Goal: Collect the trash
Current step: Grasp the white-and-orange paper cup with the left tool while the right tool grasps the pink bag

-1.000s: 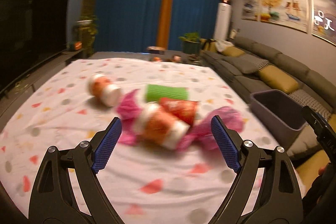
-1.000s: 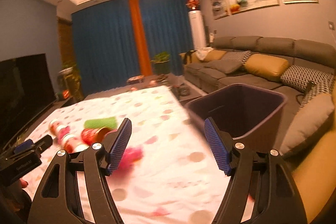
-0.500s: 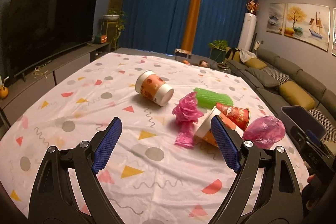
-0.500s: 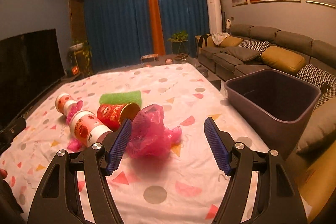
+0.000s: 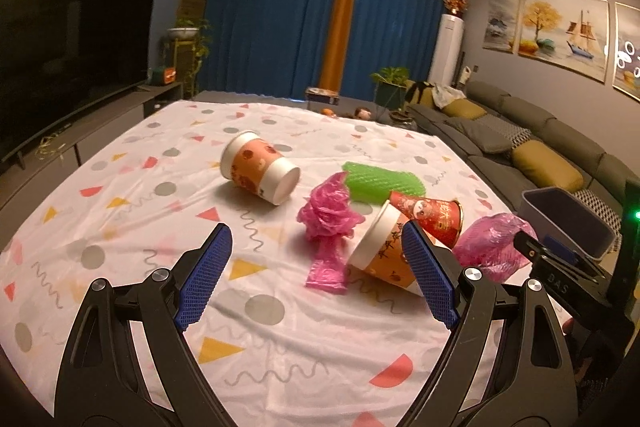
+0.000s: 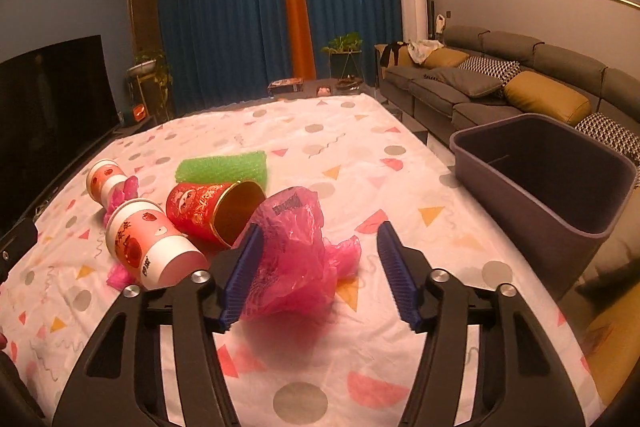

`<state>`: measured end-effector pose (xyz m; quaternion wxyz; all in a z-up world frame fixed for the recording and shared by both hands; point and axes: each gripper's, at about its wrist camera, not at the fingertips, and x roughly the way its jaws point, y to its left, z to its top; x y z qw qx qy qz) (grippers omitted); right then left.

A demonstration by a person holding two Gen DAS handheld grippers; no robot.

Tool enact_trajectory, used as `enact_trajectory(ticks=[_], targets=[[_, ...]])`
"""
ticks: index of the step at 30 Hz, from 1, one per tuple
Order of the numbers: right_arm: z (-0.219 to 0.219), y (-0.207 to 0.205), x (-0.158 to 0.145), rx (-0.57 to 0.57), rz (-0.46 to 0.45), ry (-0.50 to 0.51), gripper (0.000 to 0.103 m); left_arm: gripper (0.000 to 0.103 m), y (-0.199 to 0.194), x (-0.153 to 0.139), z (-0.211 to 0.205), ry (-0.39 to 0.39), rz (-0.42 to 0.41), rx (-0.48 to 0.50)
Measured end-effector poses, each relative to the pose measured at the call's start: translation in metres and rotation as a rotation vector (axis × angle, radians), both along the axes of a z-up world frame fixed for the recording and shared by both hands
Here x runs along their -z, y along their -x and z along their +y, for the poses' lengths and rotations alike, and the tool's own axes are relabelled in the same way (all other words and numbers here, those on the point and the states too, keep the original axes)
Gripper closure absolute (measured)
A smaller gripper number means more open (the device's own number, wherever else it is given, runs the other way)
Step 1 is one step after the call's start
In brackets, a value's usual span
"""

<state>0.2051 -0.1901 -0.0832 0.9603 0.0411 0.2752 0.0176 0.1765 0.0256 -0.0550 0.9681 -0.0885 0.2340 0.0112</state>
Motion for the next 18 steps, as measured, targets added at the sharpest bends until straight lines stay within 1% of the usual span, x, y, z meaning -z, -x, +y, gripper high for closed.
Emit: enact_trajectory(ticks=[3, 5, 6, 7, 10, 11, 14, 15, 16, 18], targets=[[0.001, -0.004, 0.004, -0.012, 0.018, -0.001, 0.061, 0.018, -0.007, 0.004, -0.002, 0.005, 0.004, 0.051], [0.001, -0.006, 0.004, -0.019, 0.025, -0.006, 0.072, 0.018, -0.012, 0.005, -0.005, -0.007, 0.006, 0.093], [0.001, -0.007, 0.004, -0.026, 0.029, -0.009, 0.074, 0.018, -0.014, 0.006, -0.006, -0.012, 0.005, 0.112], [0.001, -0.007, 0.004, -0.03, 0.031, -0.009, 0.079, 0.018, -0.016, 0.007, -0.007, -0.013, 0.006, 0.13], [0.003, -0.006, 0.003, -0.042, 0.024, -0.004, 0.092, 0.019, -0.026, 0.01, -0.006, 0.02, 0.025, 0.195], [0.005, -0.005, 0.002, -0.046, 0.018, 0.004, 0.094, 0.02, -0.031, 0.013, -0.005, 0.038, 0.039, 0.218], [0.006, 0.002, -0.001, -0.045, -0.009, 0.022, 0.095, 0.025, -0.044, 0.02, -0.003, 0.059, 0.072, 0.256], [0.005, 0.006, -0.003, -0.042, -0.021, 0.022, 0.095, 0.025, -0.047, 0.021, -0.002, 0.07, 0.079, 0.266], [0.004, 0.009, -0.005, -0.04, -0.028, 0.018, 0.095, 0.028, -0.052, 0.023, 0.0, 0.094, 0.089, 0.287], [0.001, 0.013, -0.007, -0.034, -0.037, 0.009, 0.095, 0.033, -0.059, 0.026, 0.0, 0.116, 0.102, 0.31]])
